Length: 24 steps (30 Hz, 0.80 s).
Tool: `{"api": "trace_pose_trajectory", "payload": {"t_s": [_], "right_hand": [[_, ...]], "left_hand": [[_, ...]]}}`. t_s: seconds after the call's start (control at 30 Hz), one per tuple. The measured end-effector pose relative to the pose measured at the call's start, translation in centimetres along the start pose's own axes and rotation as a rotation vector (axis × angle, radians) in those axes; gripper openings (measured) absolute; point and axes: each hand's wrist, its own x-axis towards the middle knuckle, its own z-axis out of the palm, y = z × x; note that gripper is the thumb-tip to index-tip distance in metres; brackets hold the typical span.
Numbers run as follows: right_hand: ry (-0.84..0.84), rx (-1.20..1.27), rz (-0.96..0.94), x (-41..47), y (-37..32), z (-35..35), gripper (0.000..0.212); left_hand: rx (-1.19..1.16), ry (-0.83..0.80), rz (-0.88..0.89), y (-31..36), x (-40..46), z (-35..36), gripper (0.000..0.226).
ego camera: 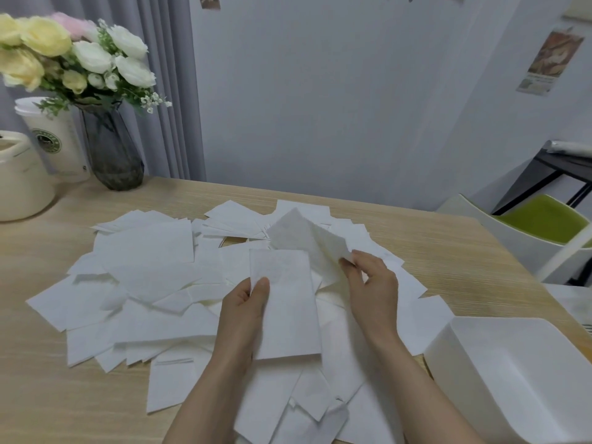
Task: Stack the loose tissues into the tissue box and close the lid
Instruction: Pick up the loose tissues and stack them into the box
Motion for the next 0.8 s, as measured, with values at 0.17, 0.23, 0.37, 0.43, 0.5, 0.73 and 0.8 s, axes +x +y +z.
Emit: {"api": "trace_pose_trajectory", "payload": {"t_s": [0.17,0.23,0.37,0.43,0.5,0.73,0.8], "right_hand": [[-0.046,0.303,0.094,-0.2,-2.6,-1.2,0.019],[-0.043,0.401,0.140,-0.2,-3.4,-1.7,0.015],[-0.156,0.731,0.295,-0.2,-4.2,-2.7,0.015],[-0.239,0.888,0.422,-0.5,-4.1,-2.8,0.017],[-0.284,0.935,0.516,-1.0,-3.7,-2.6,0.017],[-0.313,0.869,0.687,-5.0,-2.0,-1.3,0.029],[-0.300,0.809,0.704,-6.6,-1.6,-0.8,0.029]], "left_hand": [[-0.013,0.031,-0.008,0.1,0.1,-0.1,0.025],[-0.021,0.045,-0.007,0.0,0.3,-0.2,0.025],[-0.050,0.054,-0.023,-0.4,0.5,-0.3,0.025],[-0.075,0.050,-0.039,-0.6,0.5,-0.1,0.023],[-0.101,0.036,-0.059,-0.8,0.4,0.0,0.021],[-0.230,0.076,-0.072,-2.0,0.3,1.1,0.023],[-0.280,0.086,-0.056,-2.3,0.3,1.2,0.025]]}}
